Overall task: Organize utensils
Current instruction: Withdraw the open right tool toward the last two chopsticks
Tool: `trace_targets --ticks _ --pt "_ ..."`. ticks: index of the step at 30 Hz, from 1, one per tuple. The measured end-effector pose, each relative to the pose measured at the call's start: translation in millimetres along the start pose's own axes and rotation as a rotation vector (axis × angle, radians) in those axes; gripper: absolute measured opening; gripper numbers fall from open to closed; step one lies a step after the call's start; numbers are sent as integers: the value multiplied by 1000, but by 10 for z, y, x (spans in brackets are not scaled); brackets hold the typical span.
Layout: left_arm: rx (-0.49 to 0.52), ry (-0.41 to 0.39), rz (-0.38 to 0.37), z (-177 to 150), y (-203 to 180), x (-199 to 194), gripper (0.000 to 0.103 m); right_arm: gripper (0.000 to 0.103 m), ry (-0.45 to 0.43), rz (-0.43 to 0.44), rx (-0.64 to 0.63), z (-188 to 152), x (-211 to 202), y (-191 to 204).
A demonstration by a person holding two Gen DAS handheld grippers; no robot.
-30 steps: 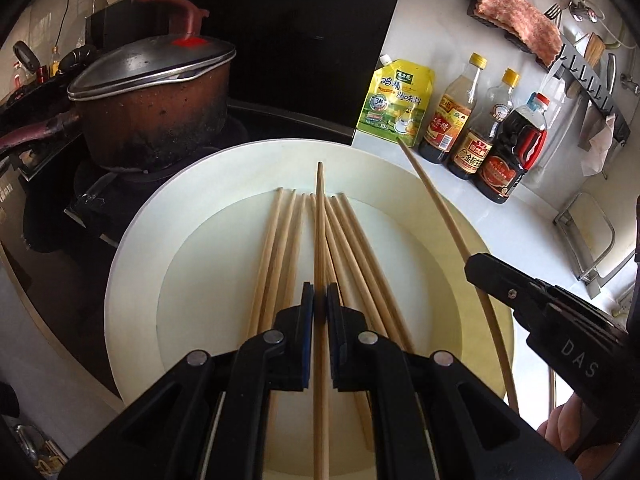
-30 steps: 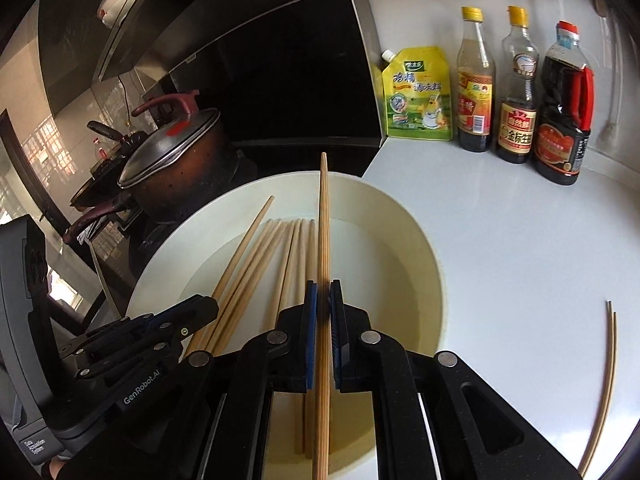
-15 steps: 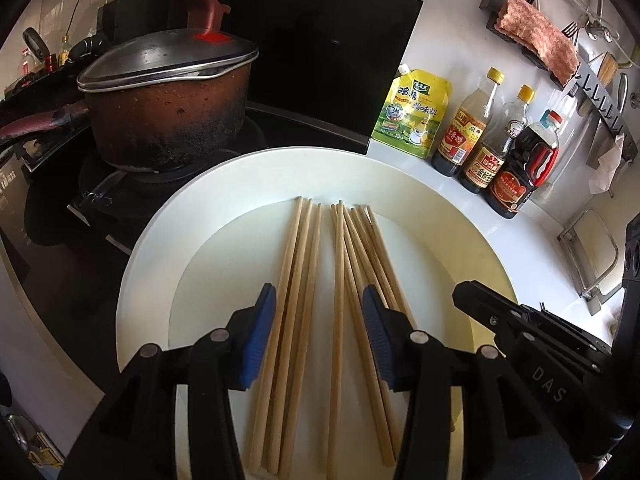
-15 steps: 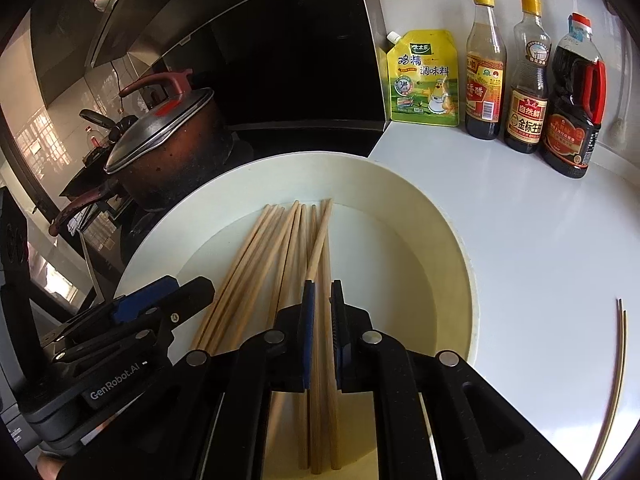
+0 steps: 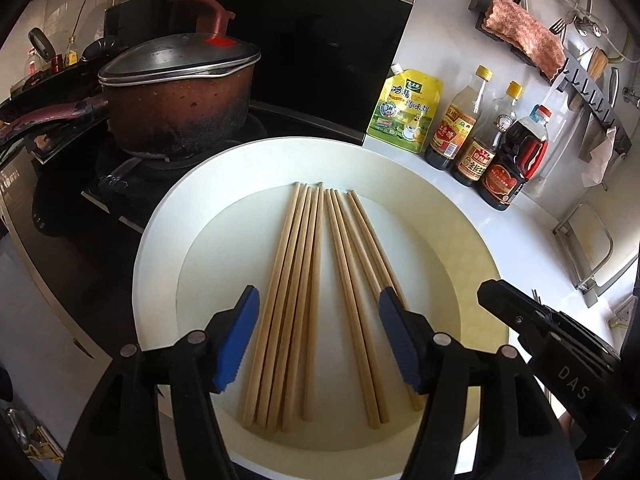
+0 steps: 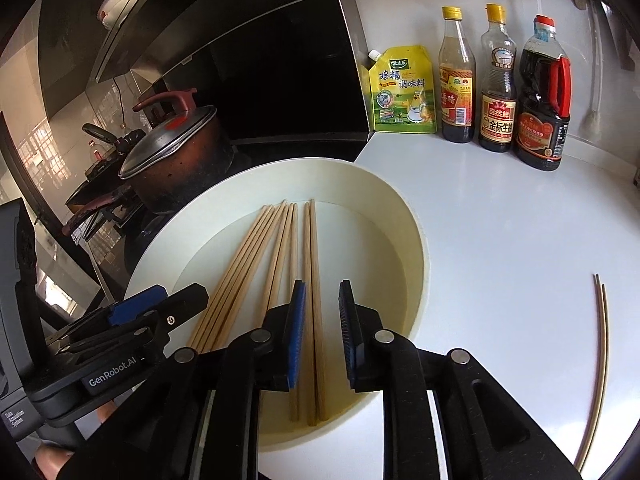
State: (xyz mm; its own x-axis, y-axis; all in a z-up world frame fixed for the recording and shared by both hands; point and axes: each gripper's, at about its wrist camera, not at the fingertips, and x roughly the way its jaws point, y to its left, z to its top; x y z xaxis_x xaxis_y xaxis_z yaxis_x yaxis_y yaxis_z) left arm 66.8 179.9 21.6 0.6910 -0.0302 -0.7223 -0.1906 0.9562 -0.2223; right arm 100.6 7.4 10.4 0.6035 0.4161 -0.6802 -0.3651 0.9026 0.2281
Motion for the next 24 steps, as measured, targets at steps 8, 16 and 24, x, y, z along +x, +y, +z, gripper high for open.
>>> trace_targets --ticks 8,16,24 --pt "46 -2 -14 -154 -271 -138 73 26 -34 -16 49 -212 -383 -239" --pt "115 -20 -52 -280 -725 -253 81 29 -67 -94 121 -454 -742 -659" --pt "183 -13 -105 -381 -1268 -251 83 35 -94 -178 171 -634 -1102 -1138"
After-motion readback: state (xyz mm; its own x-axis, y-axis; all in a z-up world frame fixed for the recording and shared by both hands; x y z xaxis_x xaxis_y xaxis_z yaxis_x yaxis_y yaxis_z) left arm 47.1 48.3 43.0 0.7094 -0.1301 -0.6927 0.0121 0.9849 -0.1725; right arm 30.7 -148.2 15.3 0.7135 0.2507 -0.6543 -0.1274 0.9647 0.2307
